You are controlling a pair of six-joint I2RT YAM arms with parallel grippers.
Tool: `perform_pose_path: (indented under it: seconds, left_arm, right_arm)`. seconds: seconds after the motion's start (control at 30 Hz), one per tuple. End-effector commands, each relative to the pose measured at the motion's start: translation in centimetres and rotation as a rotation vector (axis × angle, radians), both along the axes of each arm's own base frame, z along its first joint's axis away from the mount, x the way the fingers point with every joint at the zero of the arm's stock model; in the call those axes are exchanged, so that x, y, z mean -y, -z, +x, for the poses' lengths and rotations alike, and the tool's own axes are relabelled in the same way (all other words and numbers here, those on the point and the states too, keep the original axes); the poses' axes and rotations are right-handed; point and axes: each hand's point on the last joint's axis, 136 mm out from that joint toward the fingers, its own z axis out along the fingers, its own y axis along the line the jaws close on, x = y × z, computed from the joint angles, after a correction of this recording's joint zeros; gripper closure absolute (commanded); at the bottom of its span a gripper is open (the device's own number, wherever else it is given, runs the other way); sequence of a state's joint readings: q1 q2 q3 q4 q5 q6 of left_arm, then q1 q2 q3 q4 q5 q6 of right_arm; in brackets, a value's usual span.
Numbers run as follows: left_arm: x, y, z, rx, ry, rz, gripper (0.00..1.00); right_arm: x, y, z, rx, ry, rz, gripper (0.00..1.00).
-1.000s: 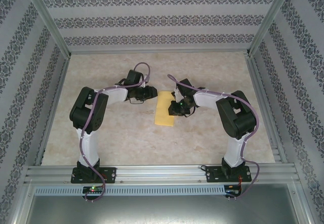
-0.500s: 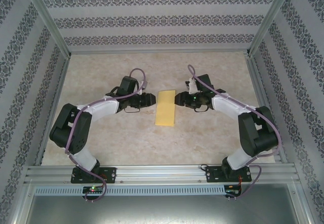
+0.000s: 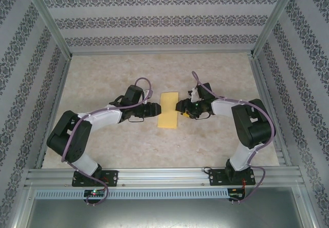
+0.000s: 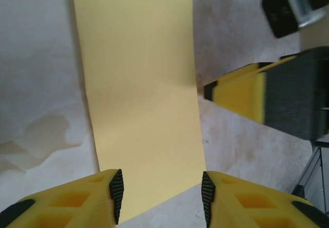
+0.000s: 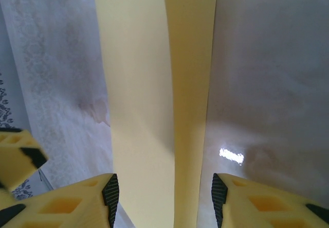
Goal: Fold a paper plane with a square sheet of paper (fold left side to right side)
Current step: Fold the triangle a second time at the center of the table.
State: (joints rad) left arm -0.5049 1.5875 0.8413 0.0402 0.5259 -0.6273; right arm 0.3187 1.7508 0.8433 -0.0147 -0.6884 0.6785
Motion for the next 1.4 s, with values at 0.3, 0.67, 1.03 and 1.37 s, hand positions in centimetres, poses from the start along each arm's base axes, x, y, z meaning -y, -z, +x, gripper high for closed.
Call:
perform_pose_path:
  seconds: [0.3,0.67,1.03,1.37]
  left_arm:
    - [-0.2,-2.4,-2.3,0.264,0.082,0.187,0.45]
    - [2.1,-3.6,-5.9,0.438,0.244,0.372,0.35]
    - [6.9,0.0,-7.4,0.451,0.397,0.531,0.29]
    - [7.8,3.4,-6.3,0.463,0.442,0.796,0.27]
  right_arm:
    - [-2.1,-0.4,1.5,-0.008,-0.021,0.05,0.54]
    - [-2.2,-2.2,1.8,-0.012,-0.008,0.08,0.78]
    - [-2.2,-3.0,1.9,-0.014,-0.004,0.083,0.79]
    - [-2.2,-3.0,1.8,-0.018,-0.007,0.085,0.79]
